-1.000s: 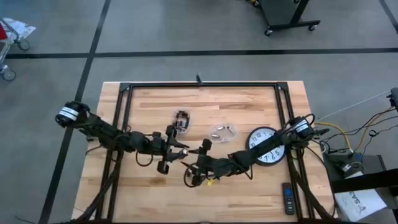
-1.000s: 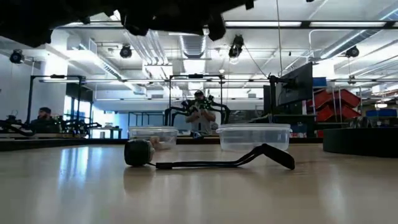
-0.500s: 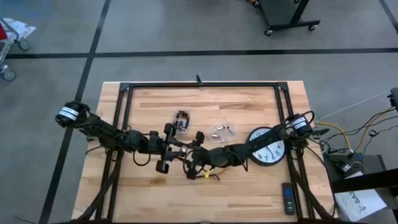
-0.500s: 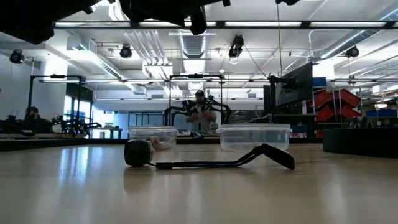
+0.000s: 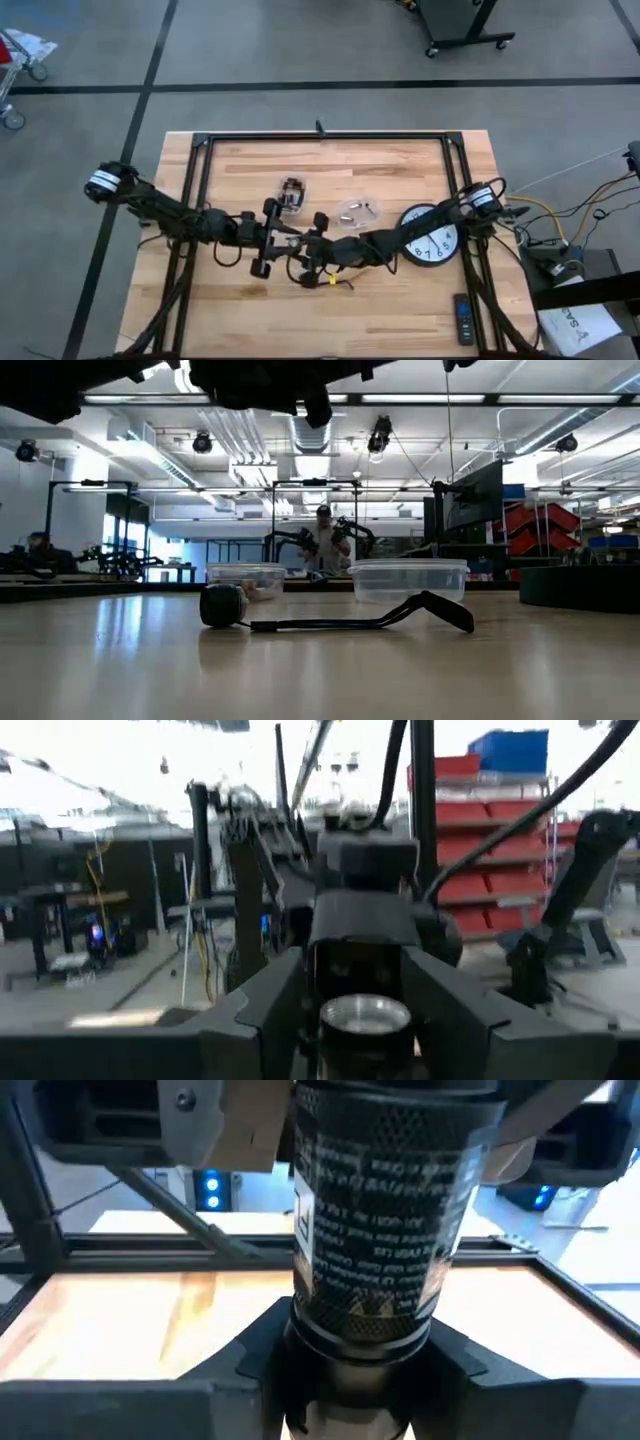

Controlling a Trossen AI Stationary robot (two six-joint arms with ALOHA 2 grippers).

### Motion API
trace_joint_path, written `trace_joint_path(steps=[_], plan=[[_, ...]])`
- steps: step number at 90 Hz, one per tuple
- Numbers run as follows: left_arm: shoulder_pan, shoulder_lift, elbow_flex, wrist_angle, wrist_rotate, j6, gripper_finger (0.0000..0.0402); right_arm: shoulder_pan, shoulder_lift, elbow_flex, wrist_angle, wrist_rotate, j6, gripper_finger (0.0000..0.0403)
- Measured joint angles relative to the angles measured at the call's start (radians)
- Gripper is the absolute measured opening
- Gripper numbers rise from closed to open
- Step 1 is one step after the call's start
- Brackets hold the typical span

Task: Insert battery
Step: Close the black flashlight cover

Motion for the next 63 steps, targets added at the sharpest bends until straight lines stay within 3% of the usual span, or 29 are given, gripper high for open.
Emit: trace_joint_path(steps=[14, 23, 43, 63], plan=[[-0.001, -0.078, 0.0, -0.251, 0.001, -0.089, 0.0177, 0.01, 0.006, -0.028, -0.013, 0.0, 0.007, 0.0122], [0.0, -0.077, -0.001, -0.325, 0.004, -0.151, 0.0188, 0.01, 0.008, -0.051, -0.004, 0.0, 0.018, 0.0122], [0.0, 0.066, -0.002, -0.185, -0.024, -0.161, 0.019, -0.001, 0.069, -0.061, 0.031, -0.001, 0.037, 0.0122], [0.001, 0.163, -0.002, -0.106, -0.031, -0.145, 0.0128, 0.002, 0.081, -0.062, 0.035, 0.013, 0.082, 0.0122]])
